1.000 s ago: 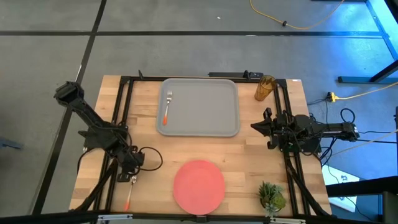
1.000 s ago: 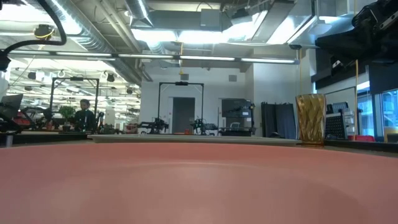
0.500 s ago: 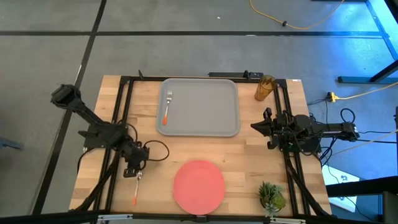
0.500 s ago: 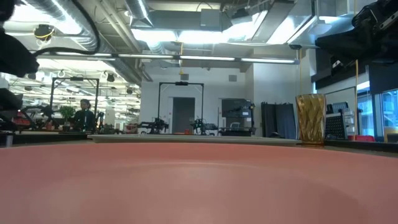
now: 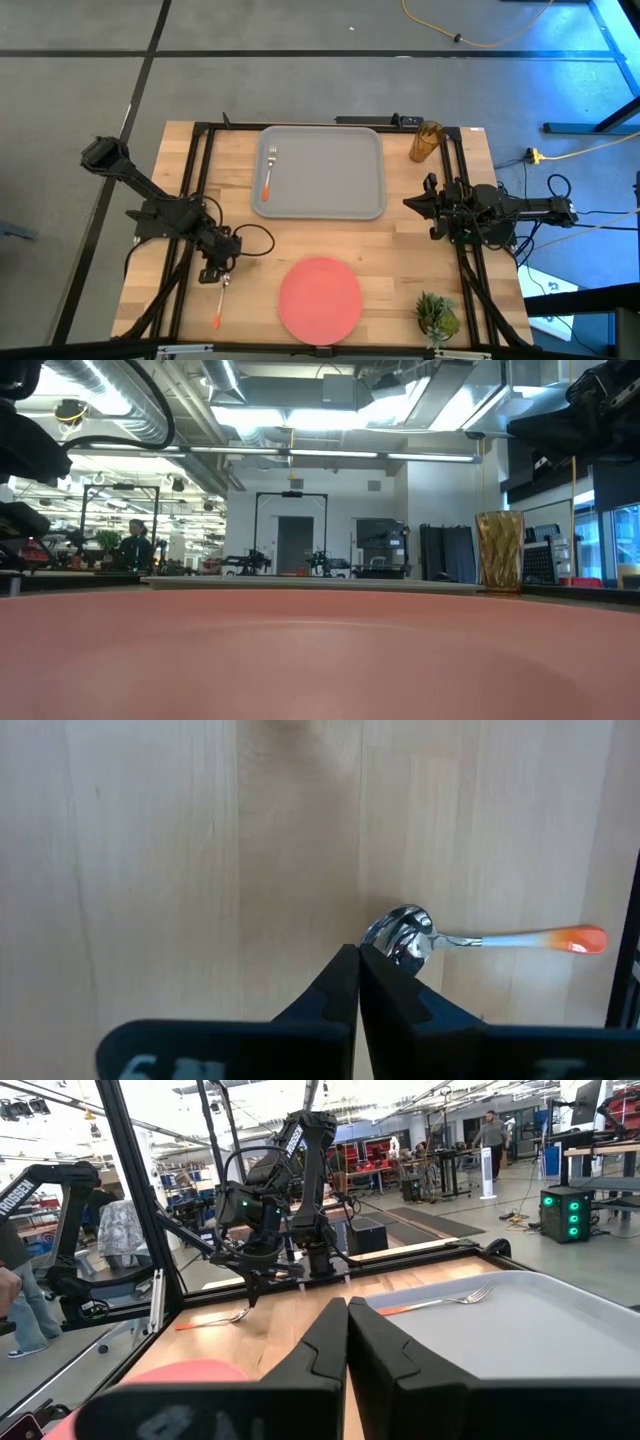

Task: Pick and place plate/cup/fork/spoon on tray
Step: Put the orange spoon on the gray tray to the right side of the orange fork

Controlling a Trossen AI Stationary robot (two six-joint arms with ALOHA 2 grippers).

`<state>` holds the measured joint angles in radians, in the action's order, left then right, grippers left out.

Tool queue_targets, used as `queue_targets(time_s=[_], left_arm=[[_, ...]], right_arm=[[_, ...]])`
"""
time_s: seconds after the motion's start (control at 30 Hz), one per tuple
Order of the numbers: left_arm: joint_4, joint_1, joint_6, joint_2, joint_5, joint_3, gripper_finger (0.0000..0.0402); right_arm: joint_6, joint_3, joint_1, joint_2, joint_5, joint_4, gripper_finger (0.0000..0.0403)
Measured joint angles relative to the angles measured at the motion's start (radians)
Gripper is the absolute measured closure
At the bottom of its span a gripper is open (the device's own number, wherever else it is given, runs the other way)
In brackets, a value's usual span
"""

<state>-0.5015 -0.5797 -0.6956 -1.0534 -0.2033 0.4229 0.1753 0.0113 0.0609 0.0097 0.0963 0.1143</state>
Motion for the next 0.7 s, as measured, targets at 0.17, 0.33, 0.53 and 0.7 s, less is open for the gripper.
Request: queue_targets(time_s=[0.17,0.33,0.53,0.7], left_arm=[[-0.015,0.000,-0.001,0.000,-0.001,0.001,0.0392],[-0.023,0.005,-0.005,0.000,-0.001,0.001,0.0377],[-0.023,0.025,-0.008,0.000,-0.002,0.001,0.0360],[-0.022,0.037,-0.008,0.000,-0.077,0.001,0.0358]], right_arm=[[0.000,0.000,0.000,0.000,0.000,0.000,0.0391],[0.000,0.000,0.000,0.000,0.000,0.000,0.0391],[0.000,0.000,0.000,0.000,0.000,0.000,0.0391],[0.000,0.000,0.000,0.000,0.000,0.000,0.0391]])
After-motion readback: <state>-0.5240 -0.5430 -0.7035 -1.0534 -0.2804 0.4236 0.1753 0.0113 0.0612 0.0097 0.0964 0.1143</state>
